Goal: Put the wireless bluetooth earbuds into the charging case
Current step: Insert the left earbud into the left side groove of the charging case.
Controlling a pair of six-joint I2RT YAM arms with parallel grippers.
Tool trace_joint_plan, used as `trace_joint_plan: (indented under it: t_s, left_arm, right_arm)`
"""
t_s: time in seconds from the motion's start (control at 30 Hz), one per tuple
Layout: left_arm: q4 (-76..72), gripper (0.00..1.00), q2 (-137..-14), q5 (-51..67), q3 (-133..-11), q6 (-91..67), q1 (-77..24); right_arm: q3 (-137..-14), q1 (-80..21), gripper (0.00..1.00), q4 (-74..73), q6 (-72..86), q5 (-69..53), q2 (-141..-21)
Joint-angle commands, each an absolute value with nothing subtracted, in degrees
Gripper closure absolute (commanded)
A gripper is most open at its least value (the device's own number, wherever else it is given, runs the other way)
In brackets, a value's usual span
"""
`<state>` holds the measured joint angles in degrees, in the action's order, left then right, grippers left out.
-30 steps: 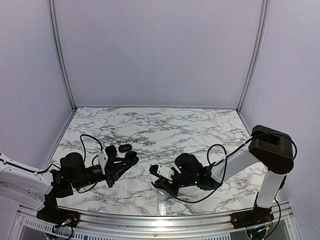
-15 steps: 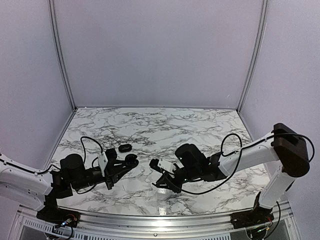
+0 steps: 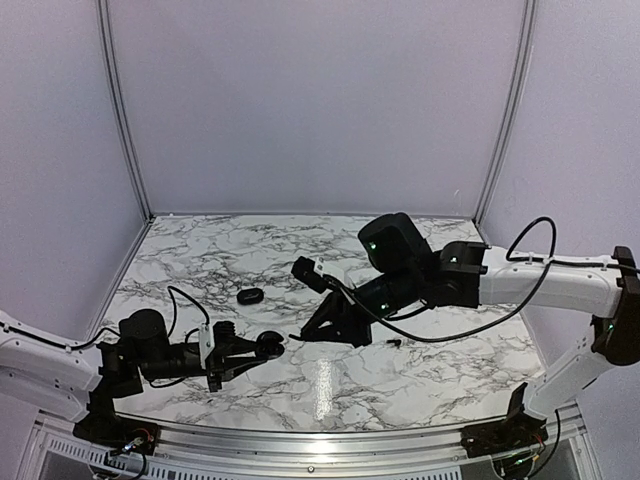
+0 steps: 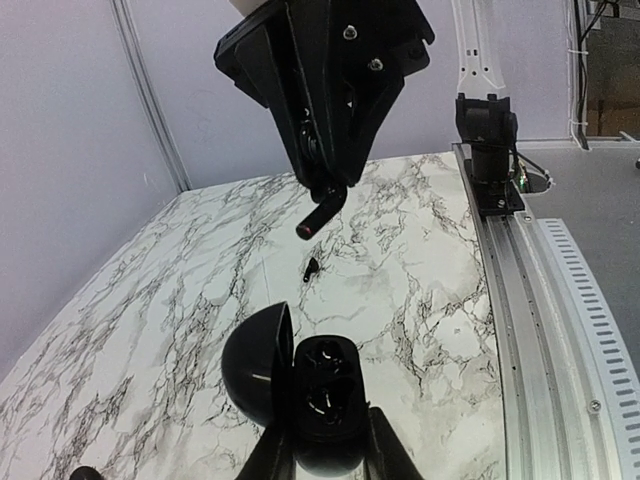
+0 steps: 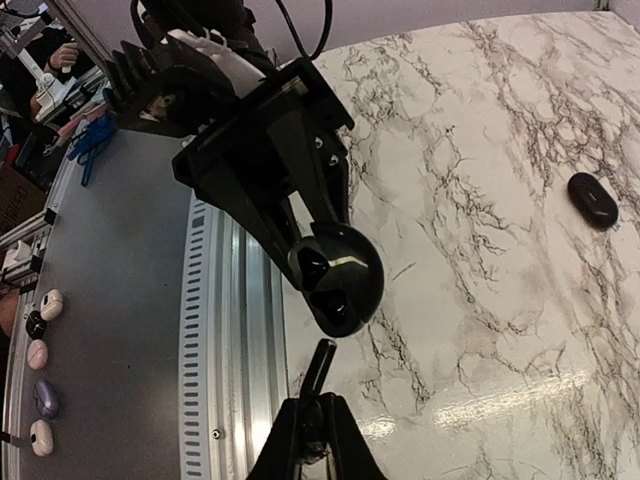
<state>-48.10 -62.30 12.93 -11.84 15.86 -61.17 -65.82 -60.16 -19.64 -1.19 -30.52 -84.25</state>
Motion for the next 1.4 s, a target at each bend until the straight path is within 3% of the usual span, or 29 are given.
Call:
trace_joint_plan:
  t_s: [0.0, 0.63, 1.37]
  left_arm:
    - [-46.9, 1.00, -60.3, 15.1, -11.7, 19.1, -61.4]
    - [-38.6, 1.00, -63.7, 3.3, -16.4, 28.7, -68.3]
    - [-38.3, 1.00, -65.1, -5.1, -17.9, 31.4, -70.6]
  right_arm:
    - [-70.4, -61.6, 0.92, -29.6, -0.3, -34.8, -85.2]
    - [-81.2, -63.6, 0.93, -40.2, 1.6, -37.3, -94.3]
    - [-87.4, -64.1, 0.93, -44.2, 4.1, -30.1, -100.0]
